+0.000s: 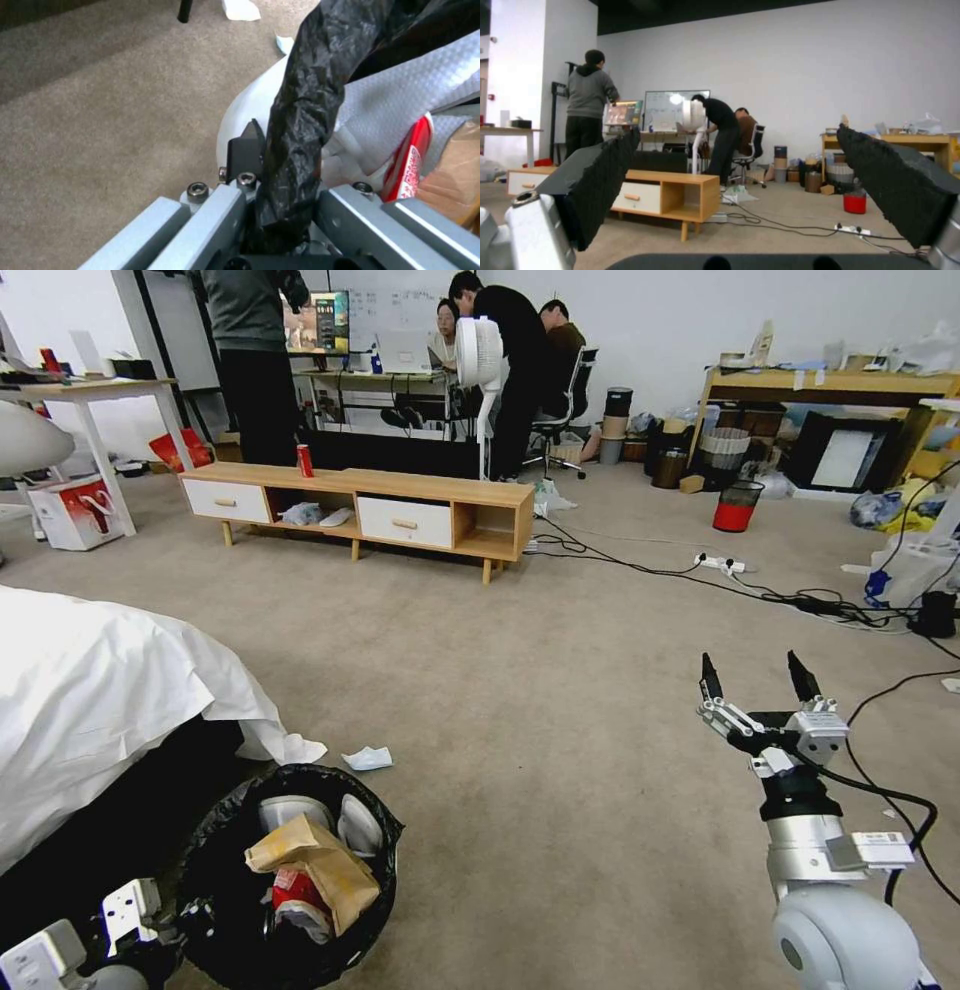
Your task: Pick up the trash bin and place the garbage on the floor into it.
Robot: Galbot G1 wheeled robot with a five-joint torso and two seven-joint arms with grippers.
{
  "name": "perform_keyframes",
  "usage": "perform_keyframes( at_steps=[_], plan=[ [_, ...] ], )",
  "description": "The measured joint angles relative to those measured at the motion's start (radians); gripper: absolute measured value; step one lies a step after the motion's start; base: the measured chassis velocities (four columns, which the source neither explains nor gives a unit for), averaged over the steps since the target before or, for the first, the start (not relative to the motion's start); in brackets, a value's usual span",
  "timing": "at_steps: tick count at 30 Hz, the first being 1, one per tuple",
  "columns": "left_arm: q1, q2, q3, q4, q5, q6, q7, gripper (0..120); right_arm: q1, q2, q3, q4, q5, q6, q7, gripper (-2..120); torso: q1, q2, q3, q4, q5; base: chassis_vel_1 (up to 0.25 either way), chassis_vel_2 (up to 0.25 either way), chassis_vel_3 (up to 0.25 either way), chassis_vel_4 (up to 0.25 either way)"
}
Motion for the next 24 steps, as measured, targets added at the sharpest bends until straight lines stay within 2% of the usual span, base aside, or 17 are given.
perform_keyframes(
  at_steps=[24],
  plan=[
    [0.008, 0.01, -0.004, 0.003, 0.007, 0.0, 0.002, 0, -0.003, 0.006, 0.0, -0.033, -0.023, 0.022, -0.015, 100, 0.0, 0.0, 0.0, 0.0002, 0.0001, -0.009, 0.008, 0.007, -0.009]
  ],
)
